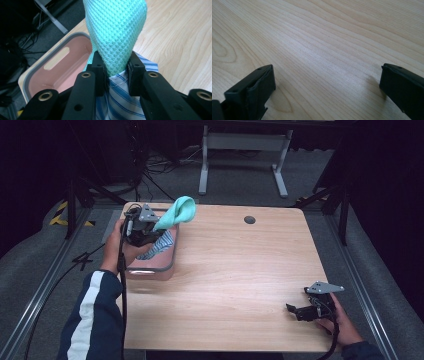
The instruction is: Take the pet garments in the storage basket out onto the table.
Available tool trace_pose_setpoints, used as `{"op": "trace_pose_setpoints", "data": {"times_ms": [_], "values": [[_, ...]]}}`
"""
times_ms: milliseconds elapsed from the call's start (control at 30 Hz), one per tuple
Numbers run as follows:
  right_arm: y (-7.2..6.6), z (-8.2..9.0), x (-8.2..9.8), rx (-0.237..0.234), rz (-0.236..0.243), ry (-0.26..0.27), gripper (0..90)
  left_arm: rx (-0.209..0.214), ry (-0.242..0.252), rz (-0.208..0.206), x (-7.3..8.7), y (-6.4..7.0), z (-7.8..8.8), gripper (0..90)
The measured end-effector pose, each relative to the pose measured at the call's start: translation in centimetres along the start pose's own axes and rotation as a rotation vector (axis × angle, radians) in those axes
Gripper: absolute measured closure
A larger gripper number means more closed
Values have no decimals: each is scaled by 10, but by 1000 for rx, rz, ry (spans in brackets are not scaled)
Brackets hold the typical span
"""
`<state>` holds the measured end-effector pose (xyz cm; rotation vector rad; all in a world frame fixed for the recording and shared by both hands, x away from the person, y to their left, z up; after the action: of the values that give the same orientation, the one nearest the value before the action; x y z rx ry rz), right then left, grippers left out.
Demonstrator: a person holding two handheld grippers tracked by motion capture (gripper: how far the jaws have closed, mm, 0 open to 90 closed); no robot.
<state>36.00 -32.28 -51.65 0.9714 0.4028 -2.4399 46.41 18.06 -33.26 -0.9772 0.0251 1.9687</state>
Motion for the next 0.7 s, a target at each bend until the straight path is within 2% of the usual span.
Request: {"op": "trace_pose_setpoints", "data": {"times_ms": [100,300,367,600,700], "values": [[0,0,0,0,-1,1,6,15,-2,-37,-11,7,2,734],[0,0,0,0,-1,1,6,33,25,-67,-24,14,3,734],[0,0,0,0,-2,1,6,28,23,-81,-27,16,3,734],[0,0,0,1,-1,1,6,62,35,-105,-41,27,-2,733],[0,0,0,1,-2,1,6,78,21,-125,-45,33,-8,733]]}}
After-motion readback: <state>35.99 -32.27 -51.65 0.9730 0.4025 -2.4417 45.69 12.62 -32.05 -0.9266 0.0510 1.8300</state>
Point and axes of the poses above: each handheld gripper's, and its own axes: z roughly backward along the jaws, x roughly out of its underside, y roughly to its right, the point moved 4 cm from there along -z, roughly forward along the jaws, and after that the axes turned 7 degrees about -z, right-handed, at the moved point
